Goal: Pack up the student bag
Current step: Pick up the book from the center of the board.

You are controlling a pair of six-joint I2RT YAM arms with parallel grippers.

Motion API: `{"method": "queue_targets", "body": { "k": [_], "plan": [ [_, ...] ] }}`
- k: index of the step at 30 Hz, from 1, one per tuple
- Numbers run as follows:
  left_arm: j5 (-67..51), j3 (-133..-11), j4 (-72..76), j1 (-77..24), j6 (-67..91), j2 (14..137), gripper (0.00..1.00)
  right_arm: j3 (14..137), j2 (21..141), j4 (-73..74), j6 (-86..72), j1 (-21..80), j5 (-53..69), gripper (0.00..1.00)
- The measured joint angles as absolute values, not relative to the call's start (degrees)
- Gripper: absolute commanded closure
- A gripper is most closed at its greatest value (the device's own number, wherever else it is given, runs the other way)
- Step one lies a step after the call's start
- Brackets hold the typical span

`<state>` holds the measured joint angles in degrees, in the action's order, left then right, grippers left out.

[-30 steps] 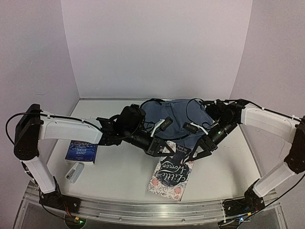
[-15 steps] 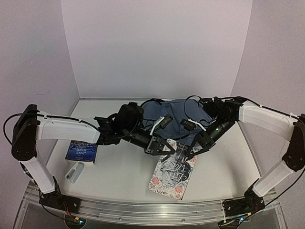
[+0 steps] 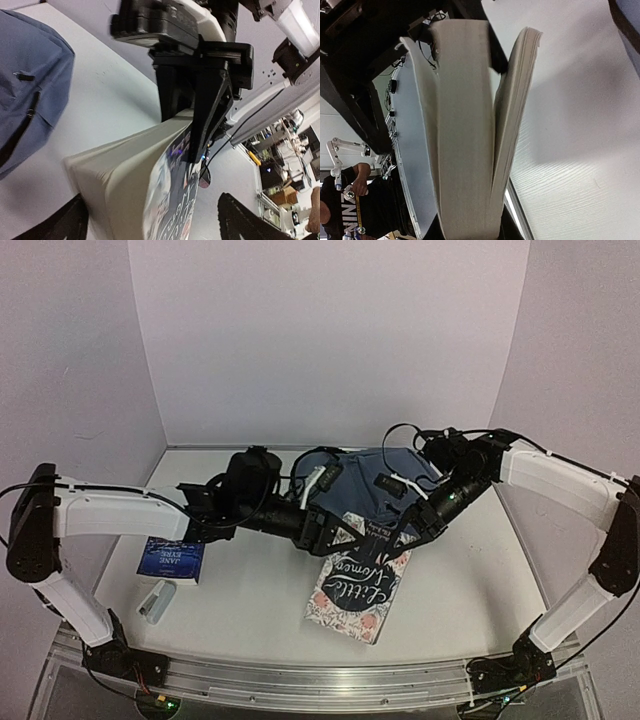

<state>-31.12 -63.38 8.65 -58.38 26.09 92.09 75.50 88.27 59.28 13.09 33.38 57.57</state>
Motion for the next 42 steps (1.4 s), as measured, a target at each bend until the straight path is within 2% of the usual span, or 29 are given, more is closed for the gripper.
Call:
{"method": "queue_targets", "body": {
  "k": [3,9,15,22,33,42],
  "plan": [
    [-27.5,-57.9,12.7,-55.1,30.3,86.2,0.01,79.5,88.3,59.3,11.8,32.5,56.5,1.0],
    [-20.1,-48.4,22.4,-50.3,38.0,78.1,0.0,88.5,88.6,53.4,3.7,27.6,56.0,1.0],
    [-18.8,-43.2,31.0,-49.8,45.8,77.8,0.0,88.1,88.6,35.7,-11.5,26.1,52.9,1.0],
    [-17.5,-41.5,40.0,-48.9,53.7,81.1,0.04,87.6,89.3,23.7,-22.8,26.2,53.0,1.0],
    [-23.1,-42.5,58.5,-46.1,65.0,93.0,0.4,78.6,89.2,11.0,-32.9,26.2,56.9,1.0],
    [-25.9,-43.4,68.7,-45.5,70.9,98.4,0.74,73.2,88.7,2.6,-38.0,26.2,58.7,1.0]
  ]
}}
